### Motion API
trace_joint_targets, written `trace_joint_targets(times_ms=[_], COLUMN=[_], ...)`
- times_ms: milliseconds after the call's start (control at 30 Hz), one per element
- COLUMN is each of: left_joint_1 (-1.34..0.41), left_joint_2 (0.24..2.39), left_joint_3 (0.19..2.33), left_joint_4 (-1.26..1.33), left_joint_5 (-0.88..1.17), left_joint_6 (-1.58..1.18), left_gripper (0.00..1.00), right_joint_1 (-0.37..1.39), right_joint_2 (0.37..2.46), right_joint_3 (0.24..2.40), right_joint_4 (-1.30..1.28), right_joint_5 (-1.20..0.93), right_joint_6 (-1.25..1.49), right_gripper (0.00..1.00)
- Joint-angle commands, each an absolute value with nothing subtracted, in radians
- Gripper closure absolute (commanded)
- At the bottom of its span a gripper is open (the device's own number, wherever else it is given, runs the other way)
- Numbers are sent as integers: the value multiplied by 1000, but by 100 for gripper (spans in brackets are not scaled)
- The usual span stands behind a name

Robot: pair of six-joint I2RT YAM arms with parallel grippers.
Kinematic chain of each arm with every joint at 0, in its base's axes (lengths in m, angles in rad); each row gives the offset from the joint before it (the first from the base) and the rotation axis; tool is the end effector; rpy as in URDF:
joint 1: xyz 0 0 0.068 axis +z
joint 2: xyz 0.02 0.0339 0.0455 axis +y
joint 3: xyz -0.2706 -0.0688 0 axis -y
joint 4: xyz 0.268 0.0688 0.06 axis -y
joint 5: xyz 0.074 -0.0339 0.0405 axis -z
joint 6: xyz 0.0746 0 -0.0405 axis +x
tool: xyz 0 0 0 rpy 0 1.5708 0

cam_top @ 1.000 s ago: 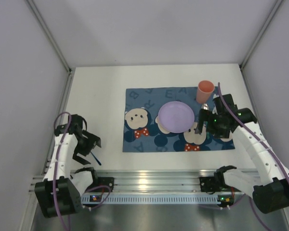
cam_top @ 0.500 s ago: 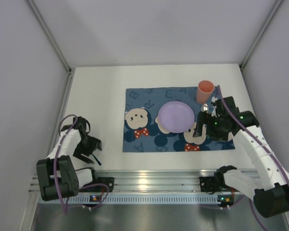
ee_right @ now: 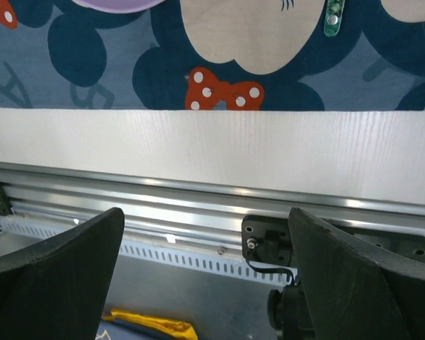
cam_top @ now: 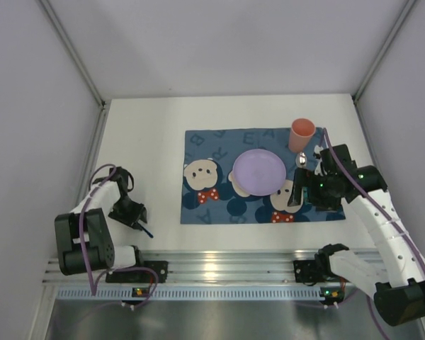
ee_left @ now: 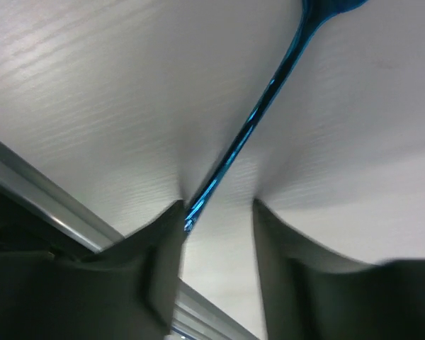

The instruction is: Set the dinner table for one person

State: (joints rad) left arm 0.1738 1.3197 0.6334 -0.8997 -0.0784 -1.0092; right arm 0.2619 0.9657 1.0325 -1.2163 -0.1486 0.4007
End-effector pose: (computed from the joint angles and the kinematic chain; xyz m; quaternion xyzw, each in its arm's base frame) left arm 0.1919 0.0396 0.1039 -0.5569 0.8296 0.0389 0.0090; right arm 0.1806 0.0598 0.2790 0.0521 0.9739 0.1365 0.1736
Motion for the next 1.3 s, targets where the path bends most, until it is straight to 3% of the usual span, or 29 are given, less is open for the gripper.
trace_joint_targets(times_ms=[0,67,100,133,400,600,933,1267], left_joint_1=[184,187,187,187,180,152,-159,-521], left_joint_2=[1460,1505,1515,1528,1597,1522,1531,1837], left_joint_3=[624,653,658,666,764,943,1215,1425], left_joint_4=[-736,-723,-712,-704,-699,-761,-796,-844], left_joint_5=[-216,-216,-215,-212,-236,-253,-229,-55], left_joint_6=[-1000,-985,-985,-982,-890,-805,-715,-634], left_gripper=[62,75,93,100,100,100,100,100], right_joint_1=[273,273,273,273,273,273,272,273], right_joint_2=[943,939,937,931,897,887,904,870], right_joint_3=[1098,1108,1111,1109,1074,1051,1042,1023], right_joint_4=[-1264,-1275,-1284,-1287,-1295,-1272,-1223,-1223], right_joint_5=[-118,-112,-104,-101,-89,-95,-120,-117], right_joint_6=[394,397,397,399,425,442,448,457], right_gripper=[0,0,0,0,0,0,0,0])
